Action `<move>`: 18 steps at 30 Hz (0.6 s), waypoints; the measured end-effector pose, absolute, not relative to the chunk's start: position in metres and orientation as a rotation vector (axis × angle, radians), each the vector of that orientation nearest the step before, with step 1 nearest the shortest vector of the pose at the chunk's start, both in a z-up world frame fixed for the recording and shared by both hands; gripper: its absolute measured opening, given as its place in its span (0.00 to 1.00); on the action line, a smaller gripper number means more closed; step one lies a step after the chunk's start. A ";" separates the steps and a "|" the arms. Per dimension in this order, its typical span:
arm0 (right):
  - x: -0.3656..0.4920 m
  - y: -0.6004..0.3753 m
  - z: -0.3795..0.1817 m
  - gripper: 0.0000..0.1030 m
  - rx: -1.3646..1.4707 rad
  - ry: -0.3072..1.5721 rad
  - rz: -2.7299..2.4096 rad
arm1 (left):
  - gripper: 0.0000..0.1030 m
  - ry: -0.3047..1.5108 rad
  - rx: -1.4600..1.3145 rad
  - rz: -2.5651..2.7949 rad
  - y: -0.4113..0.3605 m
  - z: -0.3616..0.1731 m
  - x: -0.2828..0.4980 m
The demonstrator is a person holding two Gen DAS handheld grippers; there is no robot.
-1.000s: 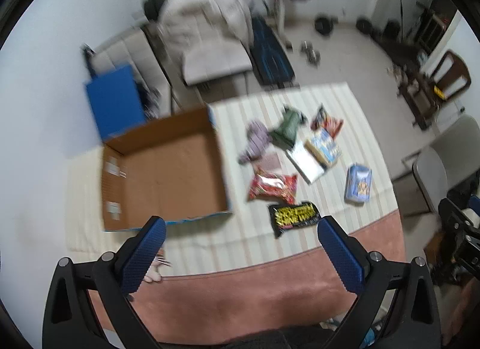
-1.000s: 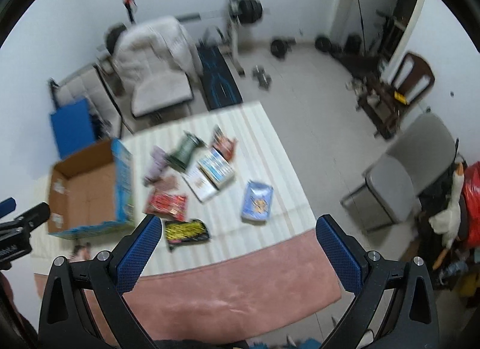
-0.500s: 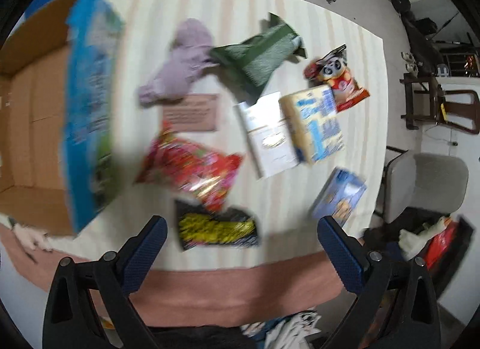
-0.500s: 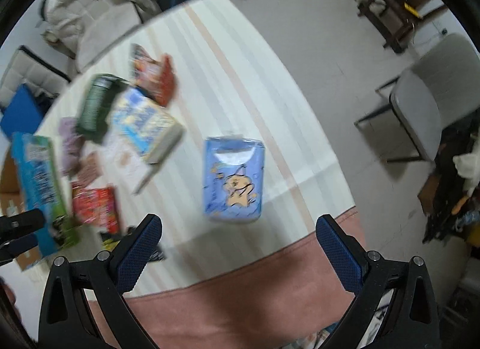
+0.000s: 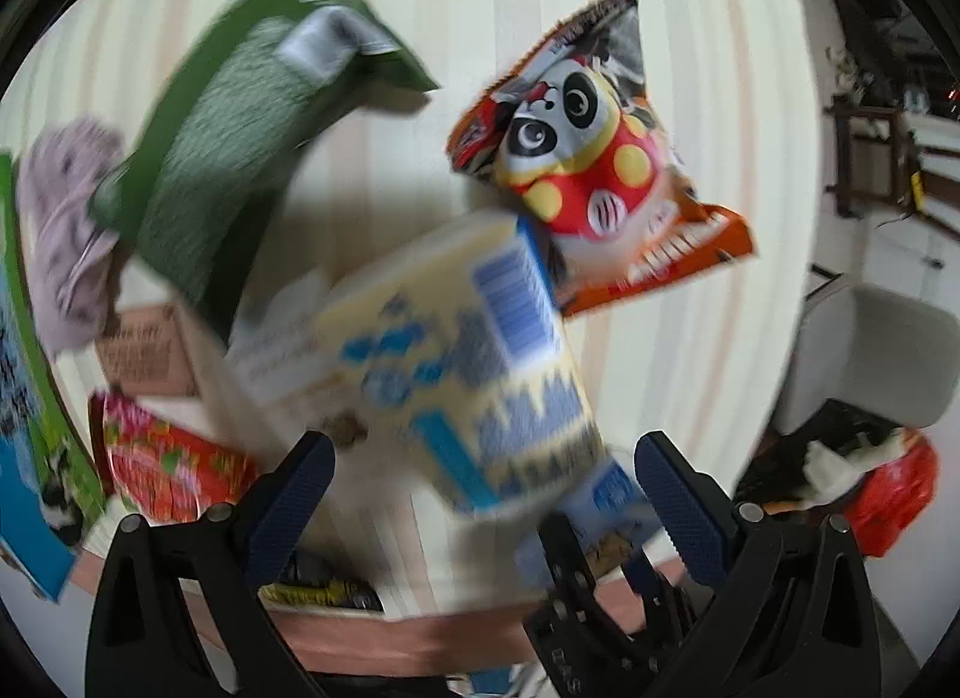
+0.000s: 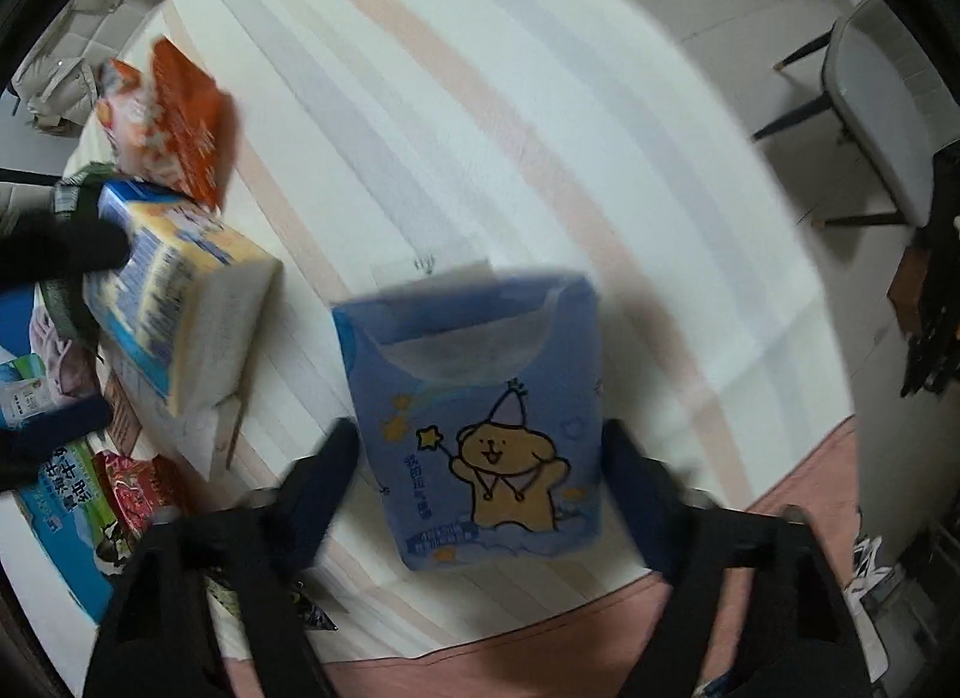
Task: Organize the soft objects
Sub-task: 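Grasp the milk carton with the left tool while the right tool grasps the blue tissue pack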
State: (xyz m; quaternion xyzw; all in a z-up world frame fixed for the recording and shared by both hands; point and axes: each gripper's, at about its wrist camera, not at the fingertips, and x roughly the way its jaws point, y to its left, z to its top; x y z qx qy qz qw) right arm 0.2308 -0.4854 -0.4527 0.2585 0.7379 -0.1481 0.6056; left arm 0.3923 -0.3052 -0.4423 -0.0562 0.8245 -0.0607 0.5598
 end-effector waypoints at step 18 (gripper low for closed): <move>0.208 -0.519 -0.455 0.57 0.471 1.773 -0.314 | 0.67 1.829 0.261 -0.218 -0.339 -0.446 0.346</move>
